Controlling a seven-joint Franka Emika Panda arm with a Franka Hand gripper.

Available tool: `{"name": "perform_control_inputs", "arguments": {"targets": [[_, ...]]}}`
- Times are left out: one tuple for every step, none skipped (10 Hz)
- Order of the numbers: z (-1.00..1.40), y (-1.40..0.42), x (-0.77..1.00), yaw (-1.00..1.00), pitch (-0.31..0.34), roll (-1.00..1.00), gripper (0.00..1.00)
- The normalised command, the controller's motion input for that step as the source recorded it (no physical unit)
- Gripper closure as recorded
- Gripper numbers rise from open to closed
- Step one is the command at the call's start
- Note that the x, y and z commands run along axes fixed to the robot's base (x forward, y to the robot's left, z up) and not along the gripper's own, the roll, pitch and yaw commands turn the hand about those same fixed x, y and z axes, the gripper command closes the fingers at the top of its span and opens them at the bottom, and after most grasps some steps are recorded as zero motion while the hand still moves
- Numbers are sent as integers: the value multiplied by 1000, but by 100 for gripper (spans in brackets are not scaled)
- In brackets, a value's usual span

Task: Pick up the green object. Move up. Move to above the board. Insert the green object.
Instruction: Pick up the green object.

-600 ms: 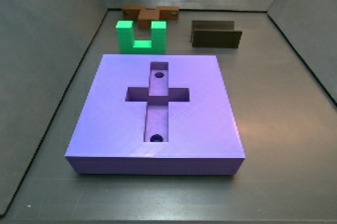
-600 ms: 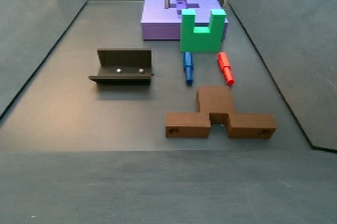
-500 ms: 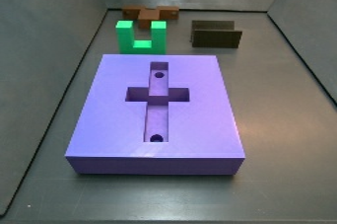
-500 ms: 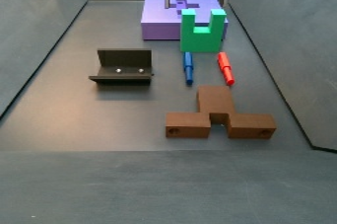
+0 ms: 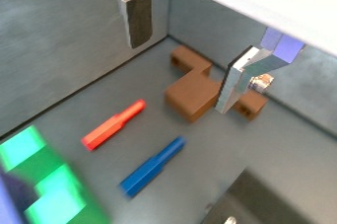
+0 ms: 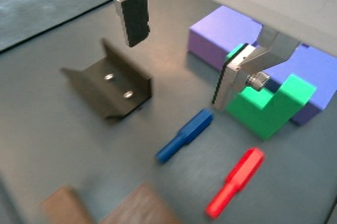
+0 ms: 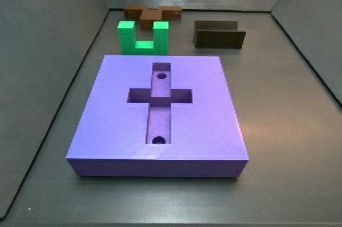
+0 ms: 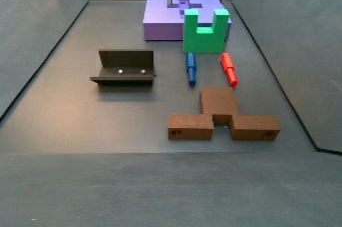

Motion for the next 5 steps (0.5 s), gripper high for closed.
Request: {"name": "perform_control_inputs", "arguments": {"targets": [[-20,-1000,31,9,0,-46,0],[-26,-800,109,0,0,-143,0],[-340,-466,0,0,-140,-300,0],[-360,-471,0,34,-123,-310,0],[-383,-369,-51,0,-104,-210,0]]}}
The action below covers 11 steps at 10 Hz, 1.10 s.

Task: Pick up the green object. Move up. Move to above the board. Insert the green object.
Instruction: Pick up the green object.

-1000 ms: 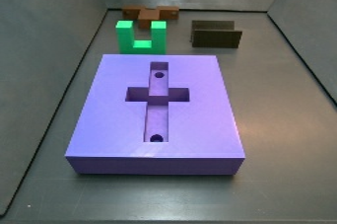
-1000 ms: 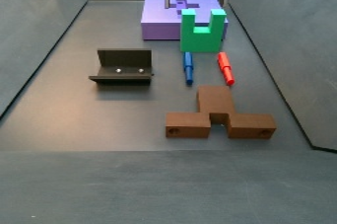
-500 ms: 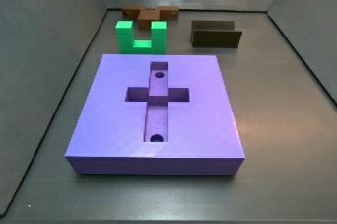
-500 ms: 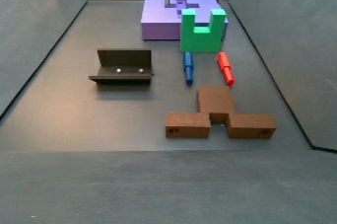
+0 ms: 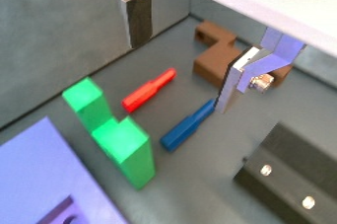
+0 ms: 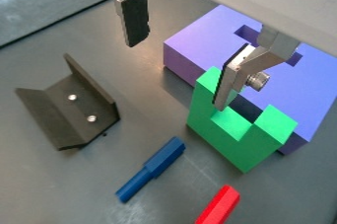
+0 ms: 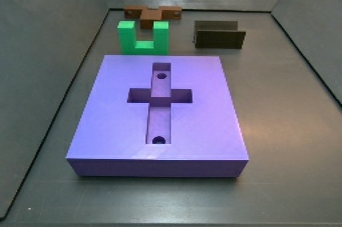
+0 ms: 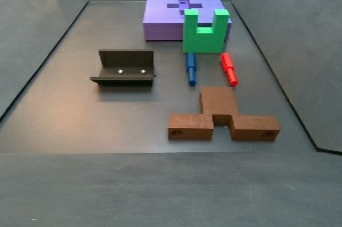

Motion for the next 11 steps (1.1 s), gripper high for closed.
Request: {"name": "perform_control_inputs", "arguments": {"targets": [[-394,-263,0,89,-59,-116,0],[-226,-383,0,111,0,-31,0],[-143,-531,63,46,0,46,0],[-214,-583,94,17,0,181,0],[-251,-523,89,14,0,190,0],[-266,-446,6,20,0,160,0],[-237,-291,0,0,0,121,0],[-209,-74,0,0,0,109,0],[-177,0,0,0,0,89,0],[-151,69,0,0,0,69,0],[-163,46,0,0,0,73,0]]}}
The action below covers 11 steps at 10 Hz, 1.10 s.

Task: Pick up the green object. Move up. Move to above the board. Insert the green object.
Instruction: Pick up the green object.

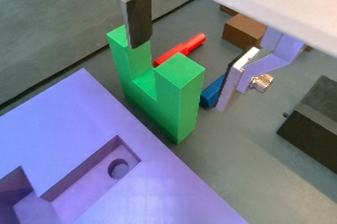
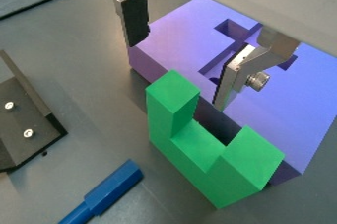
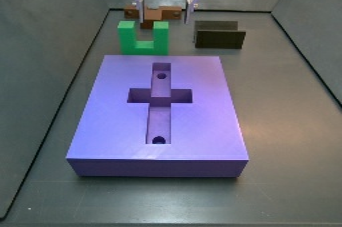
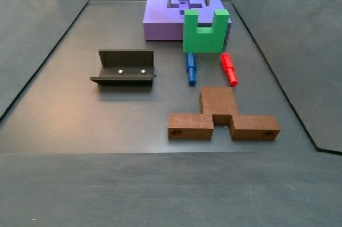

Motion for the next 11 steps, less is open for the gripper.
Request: {"name": "perform_control_inputs", "arguments": {"targets": [[-203,77,0,0,0,111,0],[-197,46,0,0,0,109,0],[-243,23,0,34,0,111,0],[-277,77,0,37,0,120,0],[-317,14,0,60,0,109,0],[-320,74,0,89,0,129,0],[-263,20,0,143,-3,97,0],[-191,0,0,80,-4,61,0],[-183,0,0,71,0,86,0],[-80,0,0,23,0,126,0],[-137,0,0,14,0,136,0]]}}
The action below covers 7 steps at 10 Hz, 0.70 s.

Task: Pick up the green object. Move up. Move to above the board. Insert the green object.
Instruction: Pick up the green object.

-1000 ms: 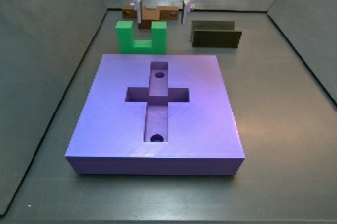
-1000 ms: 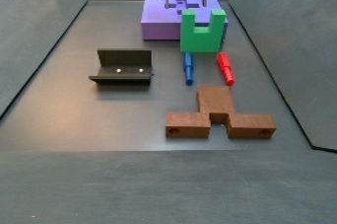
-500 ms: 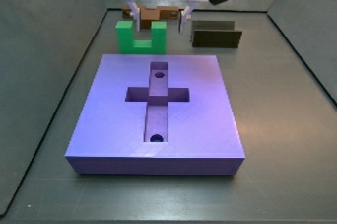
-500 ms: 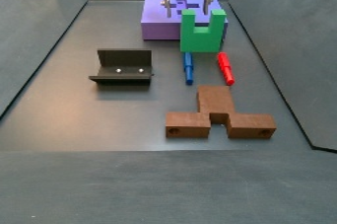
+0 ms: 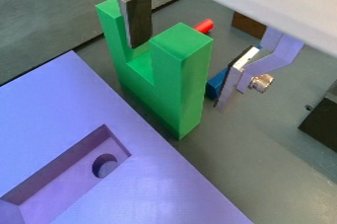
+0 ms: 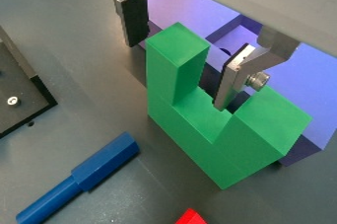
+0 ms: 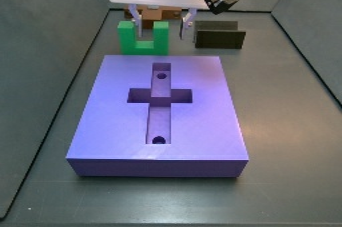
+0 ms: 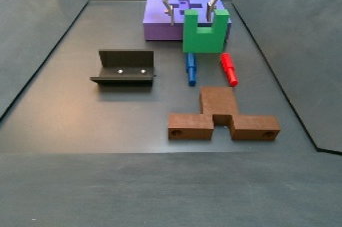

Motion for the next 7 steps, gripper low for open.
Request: {"name": "perform_control_inputs", "arguments": {"targets": [[-151,0,0,26,0,136,0],[-131,0,0,9,0,119,0],[-126,0,0,9,0,127,0],[0,0,0,0,0,0,0],[0,0,0,0,0,0,100],[0,0,0,0,0,0,100],[0,0,0,0,0,0,100]]}}
